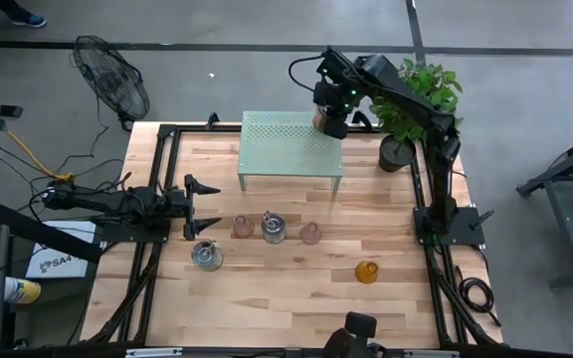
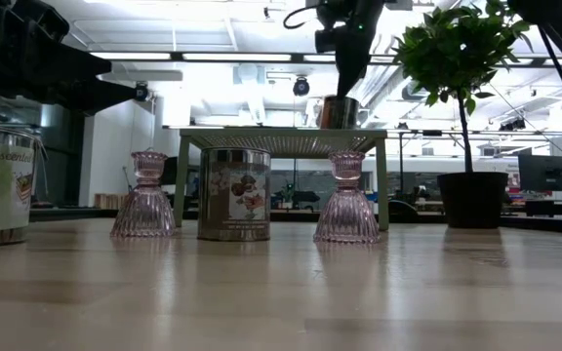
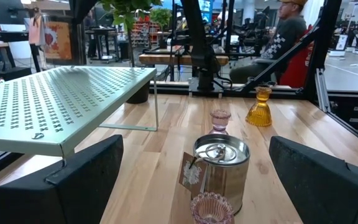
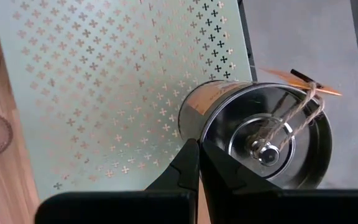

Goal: Pick & Place candle stick holders
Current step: Put the right silver candle on the shelf

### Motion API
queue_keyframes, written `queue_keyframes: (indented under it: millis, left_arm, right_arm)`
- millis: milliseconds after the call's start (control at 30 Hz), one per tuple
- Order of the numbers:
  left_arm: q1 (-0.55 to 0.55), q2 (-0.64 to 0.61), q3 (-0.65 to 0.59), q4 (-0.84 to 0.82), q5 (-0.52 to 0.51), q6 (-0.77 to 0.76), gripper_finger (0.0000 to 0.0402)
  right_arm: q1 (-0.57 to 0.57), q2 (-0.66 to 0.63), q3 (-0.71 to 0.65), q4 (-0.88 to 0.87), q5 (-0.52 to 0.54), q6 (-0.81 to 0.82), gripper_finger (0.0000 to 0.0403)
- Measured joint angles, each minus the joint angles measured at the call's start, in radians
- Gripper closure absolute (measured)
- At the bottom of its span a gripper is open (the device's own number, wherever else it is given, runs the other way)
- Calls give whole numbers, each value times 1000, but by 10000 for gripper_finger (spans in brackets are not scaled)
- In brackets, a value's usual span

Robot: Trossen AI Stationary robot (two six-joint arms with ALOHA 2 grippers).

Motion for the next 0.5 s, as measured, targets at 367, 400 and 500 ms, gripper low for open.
queue_keyframes:
  millis: [367, 400, 500]
  left_arm:
    - [0, 0, 0, 0, 1, 0, 2]
    - [0, 0, 0, 0, 1, 0, 2]
    - [0, 0, 0, 0, 1, 0, 2]
  right_arm:
    - [0, 30, 1, -3, 9, -16, 403]
    - [0, 30, 1, -3, 9, -17, 403]
    - [0, 30, 1, -3, 8, -18, 403]
